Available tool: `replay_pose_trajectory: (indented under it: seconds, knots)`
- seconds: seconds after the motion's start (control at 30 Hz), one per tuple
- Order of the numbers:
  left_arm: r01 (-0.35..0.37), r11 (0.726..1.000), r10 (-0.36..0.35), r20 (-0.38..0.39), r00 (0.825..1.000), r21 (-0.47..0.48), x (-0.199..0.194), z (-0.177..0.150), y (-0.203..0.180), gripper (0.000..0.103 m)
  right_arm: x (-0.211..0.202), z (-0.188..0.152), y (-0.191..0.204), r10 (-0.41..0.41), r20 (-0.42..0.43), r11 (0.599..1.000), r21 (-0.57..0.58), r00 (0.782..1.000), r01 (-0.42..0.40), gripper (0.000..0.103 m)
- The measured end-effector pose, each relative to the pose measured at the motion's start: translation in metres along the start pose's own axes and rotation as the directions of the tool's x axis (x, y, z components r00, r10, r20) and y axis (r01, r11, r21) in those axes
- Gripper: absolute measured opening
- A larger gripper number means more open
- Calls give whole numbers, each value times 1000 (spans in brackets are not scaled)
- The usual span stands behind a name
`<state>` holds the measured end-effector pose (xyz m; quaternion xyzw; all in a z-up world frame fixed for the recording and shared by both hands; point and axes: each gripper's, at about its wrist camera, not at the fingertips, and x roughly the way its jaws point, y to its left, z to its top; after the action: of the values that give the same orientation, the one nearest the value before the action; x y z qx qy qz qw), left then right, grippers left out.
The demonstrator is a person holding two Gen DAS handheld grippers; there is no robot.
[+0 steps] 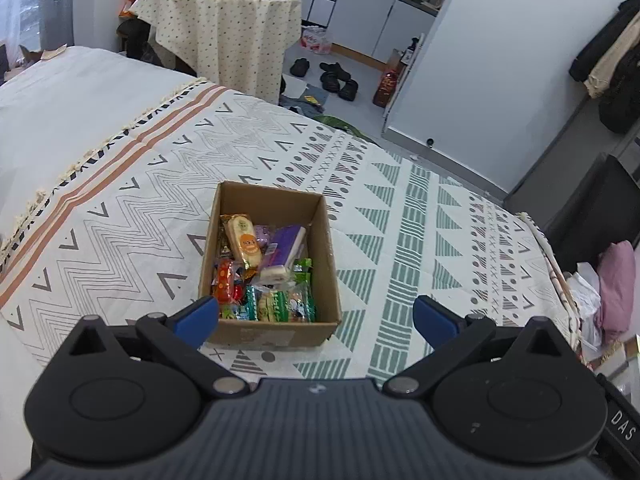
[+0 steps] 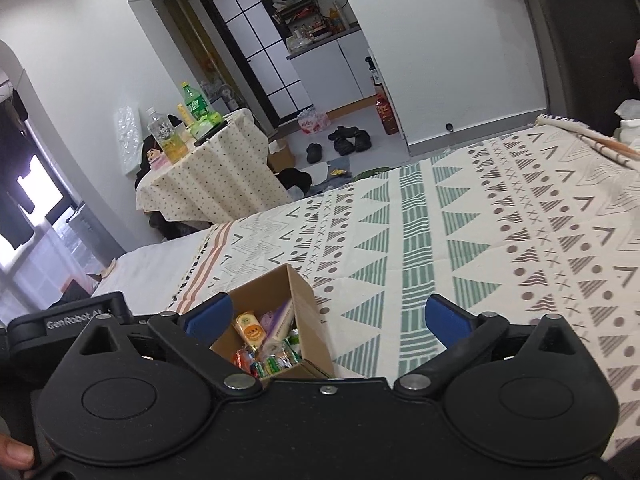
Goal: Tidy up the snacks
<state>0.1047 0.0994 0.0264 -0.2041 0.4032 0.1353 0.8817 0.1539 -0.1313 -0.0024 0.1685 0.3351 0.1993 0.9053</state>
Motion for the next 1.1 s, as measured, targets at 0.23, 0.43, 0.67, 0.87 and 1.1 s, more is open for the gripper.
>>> replay_pose_trajectory:
  seconds: [0.23, 0.43, 0.67, 0.87, 1.1]
  knots:
    - [26, 999, -27, 25, 999, 35, -24, -9, -6, 103, -25, -5, -7, -51, 1, 998, -24, 999, 51, 103]
    - [52, 996, -56, 58, 997, 69, -44, -20, -8, 103, -48, -10, -8, -97, 30, 994, -39, 995, 98, 103]
    - [82, 990, -91, 75, 993, 115, -62, -30, -8, 103, -68, -16, -9, -109, 53, 992, -52, 993, 112, 103]
    - [101, 977, -115, 67, 991, 187, -75, -39, -12, 103, -83, -24, -6, -82, 48, 993, -79, 995, 86, 103]
    - [99, 954, -122, 64, 990, 283, -86, -55, -18, 103, -99, -34, -8, -88, 45, 992, -86, 995, 92, 103]
